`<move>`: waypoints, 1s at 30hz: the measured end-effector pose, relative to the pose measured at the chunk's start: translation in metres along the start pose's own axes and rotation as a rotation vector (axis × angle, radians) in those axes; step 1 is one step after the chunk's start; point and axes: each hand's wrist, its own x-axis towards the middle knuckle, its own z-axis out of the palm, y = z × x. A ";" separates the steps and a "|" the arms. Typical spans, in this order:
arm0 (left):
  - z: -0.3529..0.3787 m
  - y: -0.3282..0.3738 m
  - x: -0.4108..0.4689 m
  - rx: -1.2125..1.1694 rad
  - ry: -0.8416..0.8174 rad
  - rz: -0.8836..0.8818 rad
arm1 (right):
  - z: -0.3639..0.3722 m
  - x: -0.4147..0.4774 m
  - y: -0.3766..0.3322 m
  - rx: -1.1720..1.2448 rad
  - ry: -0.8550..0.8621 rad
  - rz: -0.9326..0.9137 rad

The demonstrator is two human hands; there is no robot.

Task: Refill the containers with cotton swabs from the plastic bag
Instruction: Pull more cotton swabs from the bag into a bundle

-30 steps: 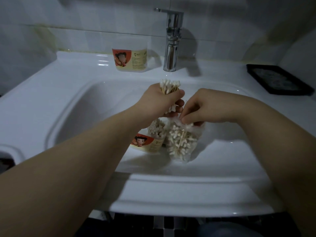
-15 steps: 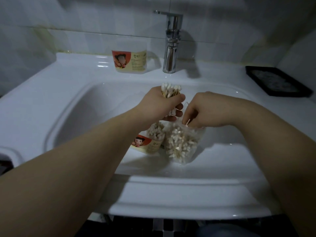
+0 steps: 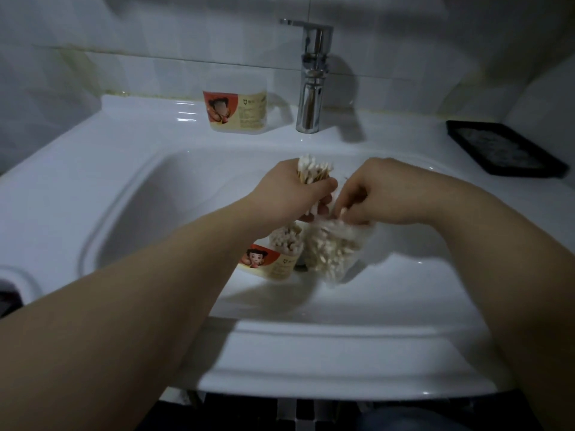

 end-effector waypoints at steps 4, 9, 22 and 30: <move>0.006 -0.003 -0.001 0.064 0.020 0.038 | 0.000 -0.001 0.001 0.001 0.070 0.000; 0.007 -0.006 0.000 0.070 0.059 0.015 | -0.002 -0.001 0.003 -0.003 0.174 -0.007; 0.006 -0.009 -0.002 0.444 -0.118 0.081 | -0.010 -0.005 0.005 0.233 0.294 0.026; 0.003 -0.007 0.002 0.267 0.007 0.099 | -0.005 -0.004 0.006 0.169 0.215 0.045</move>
